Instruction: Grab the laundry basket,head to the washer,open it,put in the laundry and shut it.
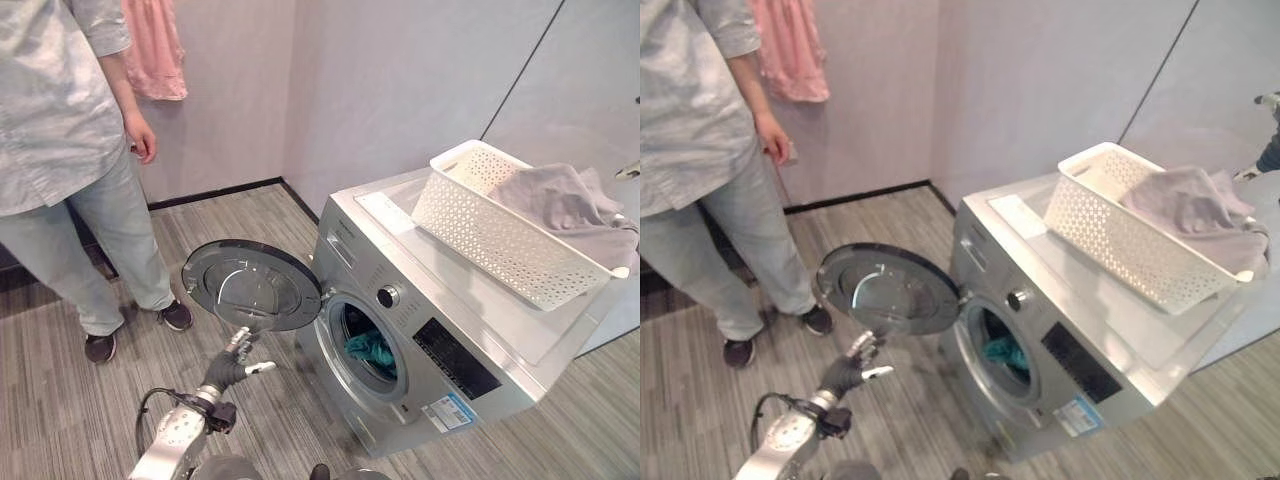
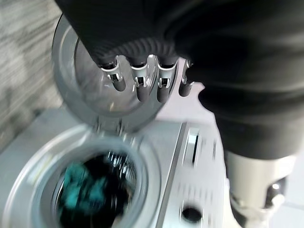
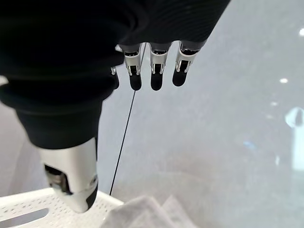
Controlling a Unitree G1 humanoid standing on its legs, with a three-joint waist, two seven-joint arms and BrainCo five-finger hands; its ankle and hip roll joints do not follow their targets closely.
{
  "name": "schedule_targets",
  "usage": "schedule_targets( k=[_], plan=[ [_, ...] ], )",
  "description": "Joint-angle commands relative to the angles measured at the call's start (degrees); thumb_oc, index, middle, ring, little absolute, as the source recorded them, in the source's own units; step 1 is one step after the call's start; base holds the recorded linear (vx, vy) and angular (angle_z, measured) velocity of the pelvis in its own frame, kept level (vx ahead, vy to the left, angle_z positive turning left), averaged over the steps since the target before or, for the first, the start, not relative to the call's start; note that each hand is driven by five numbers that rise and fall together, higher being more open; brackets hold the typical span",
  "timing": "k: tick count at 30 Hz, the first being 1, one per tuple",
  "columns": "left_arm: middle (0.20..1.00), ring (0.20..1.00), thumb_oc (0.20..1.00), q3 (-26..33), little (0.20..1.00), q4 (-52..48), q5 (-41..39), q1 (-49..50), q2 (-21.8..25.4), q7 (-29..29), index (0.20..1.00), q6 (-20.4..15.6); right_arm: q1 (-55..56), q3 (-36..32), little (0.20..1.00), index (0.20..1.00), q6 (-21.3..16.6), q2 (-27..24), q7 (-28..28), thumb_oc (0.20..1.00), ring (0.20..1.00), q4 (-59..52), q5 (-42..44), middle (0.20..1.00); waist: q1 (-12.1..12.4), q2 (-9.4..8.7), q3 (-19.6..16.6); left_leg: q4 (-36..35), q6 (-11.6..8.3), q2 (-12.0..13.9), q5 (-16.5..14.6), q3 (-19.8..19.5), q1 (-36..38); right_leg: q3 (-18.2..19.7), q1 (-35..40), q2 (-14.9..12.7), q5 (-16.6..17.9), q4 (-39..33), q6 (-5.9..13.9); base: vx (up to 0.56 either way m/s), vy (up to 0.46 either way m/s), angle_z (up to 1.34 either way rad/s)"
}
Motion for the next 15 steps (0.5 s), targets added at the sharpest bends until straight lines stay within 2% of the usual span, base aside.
schedule_targets(
  k=[1, 3, 5, 9, 10, 15],
  plan=[
    [1.0, 1.0, 1.0, -0.3, 1.0, -7.5, 0.8, -1.0, 2.4, -0.9, 1.0, -2.8, -2.4, -0.3, 1.0, 1.0, 0.8, -2.9, -1.1, 1.0, 1.0, 0.4, -1.0, 1.0, 0.1, 2.41, 1.4, -11.7, 2.37, -7.8, -1.6, -4.1, -3.2, 4.6, 9.2, -2.7, -0.2, -13.4, 6.36, 0.24, 0.238, 0.5],
    [1.0, 1.0, 1.0, -0.4, 1.0, -7.7, 1.1, -0.5, 2.3, -1.0, 1.0, -3.3, -0.9, -1.4, 1.0, 1.0, 0.7, -1.9, -0.7, 1.0, 1.0, 0.7, -1.5, 1.0, 0.1, 3.51, 0.9, -13.2, 3.25, -9.1, -3.5, -5.1, -1.2, 5.4, 9.7, -3.2, 0.0, -13.5, 7.5, 0.27, 0.284, -0.26],
    [1.0, 1.0, 1.0, -0.5, 1.0, -8.0, 1.3, -0.2, 3.1, -1.2, 1.0, -3.6, 1.2, -2.9, 1.0, 1.0, 0.6, -0.3, 0.1, 1.0, 1.0, 1.0, -1.6, 1.0, 0.1, 3.69, 0.3, -13.3, 4.51, -10.2, -5.4, -3.0, 0.5, 6.2, 9.9, -5.5, 1.4, -13.3, 9.13, 0.25, 0.269, -0.94],
    [1.0, 1.0, 1.0, 0.3, 1.0, -9.1, 1.3, 0.1, 4.6, -1.1, 1.0, -3.9, 1.3, -1.9, 1.0, 1.0, 1.0, 1.6, 1.3, 1.0, 1.0, 1.9, -3.5, 1.0, 0.8, 3.66, 0.4, -14.5, 5.96, -11.1, -6.7, 0.0, 2.8, 7.8, 8.4, -7.9, 2.7, -11.9, 10.65, 0.1, 0.186, -0.56],
    [1.0, 1.0, 1.0, 0.5, 1.0, -9.2, 1.4, 0.0, 4.7, -0.7, 1.0, -4.1, 1.7, -2.3, 1.0, 1.0, 1.1, 2.7, 1.0, 1.0, 1.0, 1.7, -4.2, 1.0, 0.8, 3.64, 0.3, -15.2, 6.57, -11.6, -7.4, 1.4, 3.5, 7.5, 7.8, -9.0, 3.9, -12.1, 11.38, 0.08, 0.164, -0.83],
    [1.0, 1.0, 1.0, 0.7, 1.0, -10.0, 1.1, 0.3, 5.1, -0.6, 1.0, -3.9, 0.6, -1.3, 1.0, 1.0, 1.8, 4.4, 1.0, 1.0, 1.0, 3.1, -6.5, 1.0, 1.4, 2.96, 0.5, -15.0, 7.7, -12.6, -9.0, 3.4, 3.3, 5.9, 6.5, -11.1, 6.4, -12.8, 12.87, 0.04, 0.096, -0.62]
  ],
)
